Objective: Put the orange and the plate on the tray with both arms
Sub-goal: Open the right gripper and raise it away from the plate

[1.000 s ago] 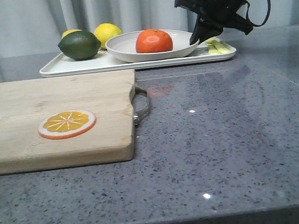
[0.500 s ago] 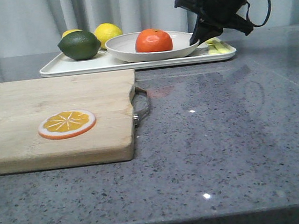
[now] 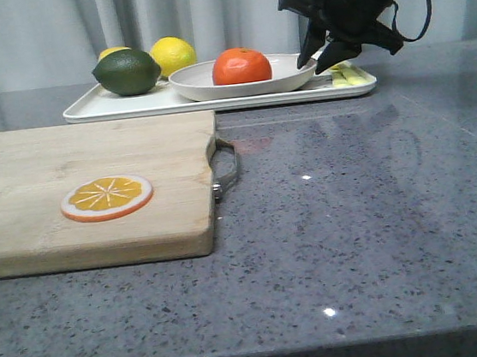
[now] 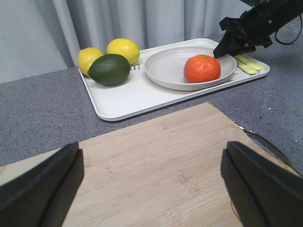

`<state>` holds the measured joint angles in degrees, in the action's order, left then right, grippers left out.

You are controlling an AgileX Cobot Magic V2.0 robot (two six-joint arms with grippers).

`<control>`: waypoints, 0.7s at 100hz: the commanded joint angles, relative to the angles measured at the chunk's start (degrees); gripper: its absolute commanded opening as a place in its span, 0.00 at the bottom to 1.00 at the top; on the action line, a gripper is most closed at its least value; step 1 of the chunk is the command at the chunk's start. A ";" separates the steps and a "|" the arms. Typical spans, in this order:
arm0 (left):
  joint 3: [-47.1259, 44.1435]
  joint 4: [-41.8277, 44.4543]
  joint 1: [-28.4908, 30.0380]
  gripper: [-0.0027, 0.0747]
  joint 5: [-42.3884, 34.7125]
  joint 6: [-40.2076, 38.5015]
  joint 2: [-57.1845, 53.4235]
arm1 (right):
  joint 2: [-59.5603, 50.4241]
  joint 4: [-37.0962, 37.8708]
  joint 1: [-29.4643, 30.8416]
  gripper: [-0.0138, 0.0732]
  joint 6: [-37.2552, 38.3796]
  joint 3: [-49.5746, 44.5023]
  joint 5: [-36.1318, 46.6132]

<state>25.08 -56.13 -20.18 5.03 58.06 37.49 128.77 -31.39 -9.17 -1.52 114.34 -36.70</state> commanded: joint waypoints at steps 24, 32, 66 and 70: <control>1.53 -0.57 0.10 0.77 -2.29 -0.50 -0.14 | -7.61 -1.41 1.11 0.55 -0.35 4.89 1.99; 1.53 -0.57 0.10 0.77 -2.29 -0.50 -0.14 | -9.98 -1.41 1.79 0.55 -1.27 5.53 0.74; 1.53 -0.92 0.10 0.77 -2.29 -0.50 -0.14 | -23.68 -1.16 5.76 0.55 -11.05 4.47 -10.39; 1.53 -0.92 0.10 0.77 -2.29 -0.50 -0.14 | -25.69 -0.93 6.05 0.55 -12.08 3.82 -11.62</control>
<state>25.08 -56.24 -20.18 5.03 58.06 37.49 110.57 -31.39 -4.28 -10.30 117.63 -47.40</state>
